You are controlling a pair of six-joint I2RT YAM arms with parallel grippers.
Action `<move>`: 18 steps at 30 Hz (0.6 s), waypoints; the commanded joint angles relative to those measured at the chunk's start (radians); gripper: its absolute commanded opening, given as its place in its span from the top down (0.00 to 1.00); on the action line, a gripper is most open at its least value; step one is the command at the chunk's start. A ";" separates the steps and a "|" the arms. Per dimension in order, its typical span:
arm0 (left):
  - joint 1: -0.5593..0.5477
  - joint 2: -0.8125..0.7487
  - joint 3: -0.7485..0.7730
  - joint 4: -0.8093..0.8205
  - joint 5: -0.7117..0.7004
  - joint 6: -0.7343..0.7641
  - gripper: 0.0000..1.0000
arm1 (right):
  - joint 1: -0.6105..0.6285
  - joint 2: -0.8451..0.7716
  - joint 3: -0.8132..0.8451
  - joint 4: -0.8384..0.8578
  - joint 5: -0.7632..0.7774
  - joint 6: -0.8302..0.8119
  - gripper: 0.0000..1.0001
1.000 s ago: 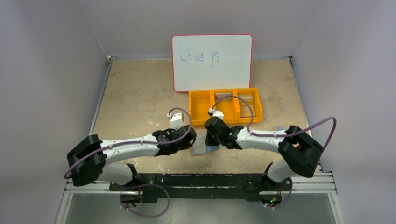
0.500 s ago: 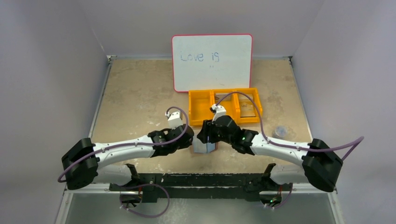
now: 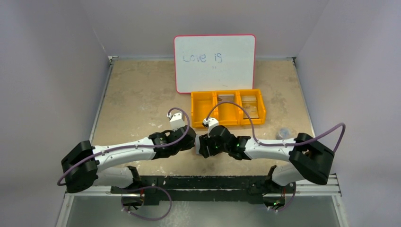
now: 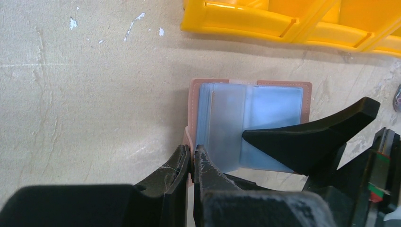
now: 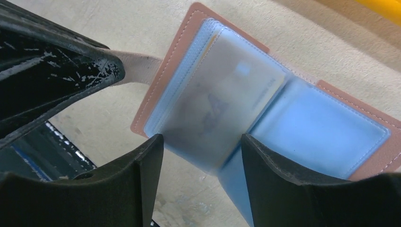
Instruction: Take the credit cards out of the card holder
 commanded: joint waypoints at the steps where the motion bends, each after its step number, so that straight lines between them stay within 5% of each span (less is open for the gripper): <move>1: 0.001 -0.028 0.018 0.023 -0.005 -0.003 1.00 | 0.020 0.038 0.064 -0.018 0.085 -0.069 0.36; 7: 0.001 -0.029 0.018 0.020 -0.006 -0.005 1.00 | 0.042 0.115 0.115 -0.086 0.212 -0.052 0.37; 18: 0.001 -0.031 0.015 0.004 -0.019 -0.010 1.00 | 0.048 0.128 0.097 -0.112 0.263 0.092 0.71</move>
